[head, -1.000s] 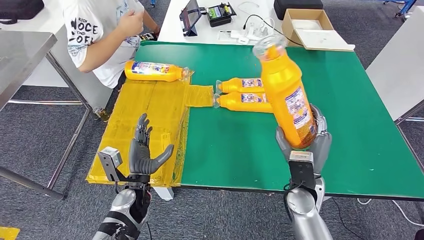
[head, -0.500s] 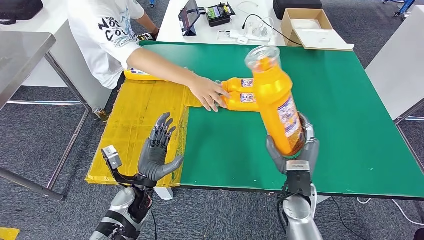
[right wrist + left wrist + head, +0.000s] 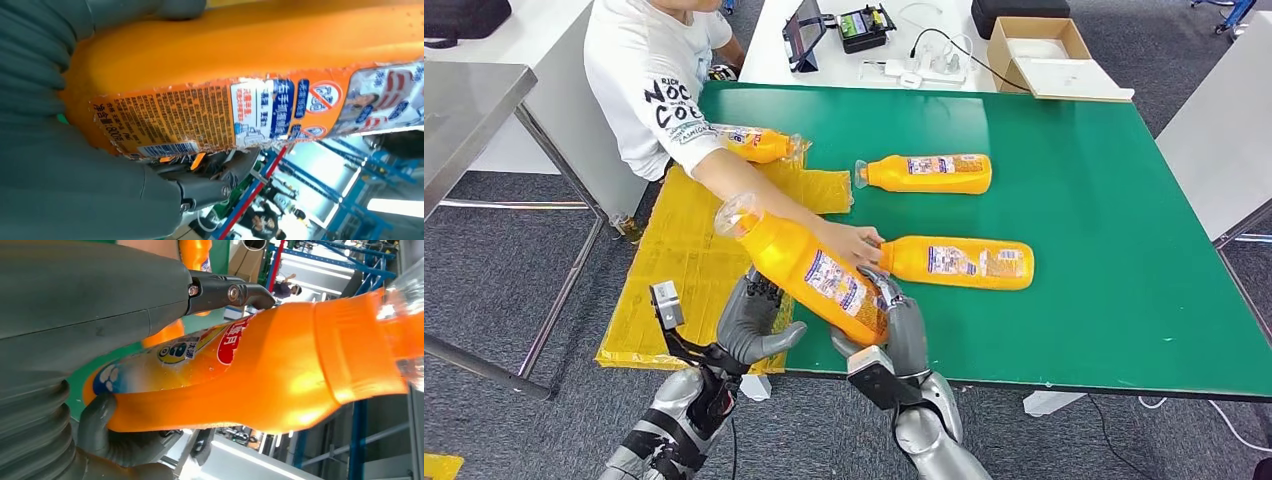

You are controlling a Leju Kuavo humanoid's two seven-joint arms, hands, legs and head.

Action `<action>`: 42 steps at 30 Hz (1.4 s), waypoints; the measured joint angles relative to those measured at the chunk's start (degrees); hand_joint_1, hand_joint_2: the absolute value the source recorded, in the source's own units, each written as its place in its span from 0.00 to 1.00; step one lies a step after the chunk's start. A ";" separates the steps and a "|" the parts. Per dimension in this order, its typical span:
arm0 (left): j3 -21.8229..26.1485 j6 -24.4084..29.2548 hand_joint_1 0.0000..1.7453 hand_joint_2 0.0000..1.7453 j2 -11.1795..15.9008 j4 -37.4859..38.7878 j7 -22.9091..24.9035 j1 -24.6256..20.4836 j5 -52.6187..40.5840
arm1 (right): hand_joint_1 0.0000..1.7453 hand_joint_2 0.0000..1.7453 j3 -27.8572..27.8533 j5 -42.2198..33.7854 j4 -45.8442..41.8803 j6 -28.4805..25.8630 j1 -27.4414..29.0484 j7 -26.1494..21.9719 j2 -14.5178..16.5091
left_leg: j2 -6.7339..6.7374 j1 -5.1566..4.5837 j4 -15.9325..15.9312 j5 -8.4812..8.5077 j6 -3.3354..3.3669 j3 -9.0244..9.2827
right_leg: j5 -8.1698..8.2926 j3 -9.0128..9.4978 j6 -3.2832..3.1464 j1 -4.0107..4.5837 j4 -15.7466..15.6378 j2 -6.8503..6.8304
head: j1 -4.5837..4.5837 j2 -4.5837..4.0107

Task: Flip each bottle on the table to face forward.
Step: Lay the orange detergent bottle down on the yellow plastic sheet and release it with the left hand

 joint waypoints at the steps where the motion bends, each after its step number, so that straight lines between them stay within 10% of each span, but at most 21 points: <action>1: -0.10 0.01 0.00 1.00 0.10 0.20 0.02 -0.13 -0.02 | 1.00 1.00 0.36 -0.02 0.55 -0.09 -0.23 0.00 0.15 | 0.00 0.00 0.00 0.00 0.00 0.00 | 0.00 0.00 0.00 0.00 0.00 0.00 | 0.01 0.00; 33: -2.04 -2.01 0.00 1.00 1.07 5.40 2.08 -2.03 6.69 | 1.00 1.00 6.88 2.81 17.96 -0.76 -5.08 0.44 4.27 | 0.02 0.00 0.00 0.00 -0.01 -0.01 | 0.00 -0.07 0.00 0.01 0.00 0.04 | 0.00 0.00; 34: -2.03 -1.96 0.03 1.00 1.08 5.52 2.08 -2.07 6.78 | 1.00 1.00 6.89 2.71 18.23 -0.71 -5.09 0.44 4.46 | 0.02 0.00 0.00 0.00 -0.01 -0.01 | 0.00 -0.07 0.00 0.01 0.00 0.04 | 0.00 0.00; 38: -2.00 -1.61 0.96 1.00 1.09 5.97 1.85 -2.13 6.94 | 1.00 1.00 6.92 1.90 19.18 -0.65 -5.12 0.43 5.14 | 0.03 0.00 0.00 0.00 0.00 -0.01 | 0.00 -0.06 0.00 0.00 0.00 0.04 | 0.01 0.00; 42: -2.02 -0.93 1.00 1.00 1.09 6.00 1.43 -2.12 6.38 | 1.00 1.00 6.95 0.85 19.85 -0.67 -5.35 0.43 5.49 | 0.03 0.00 0.00 0.00 0.00 -0.02 | 0.00 -0.06 0.00 -0.01 0.00 0.04 | 0.01 0.00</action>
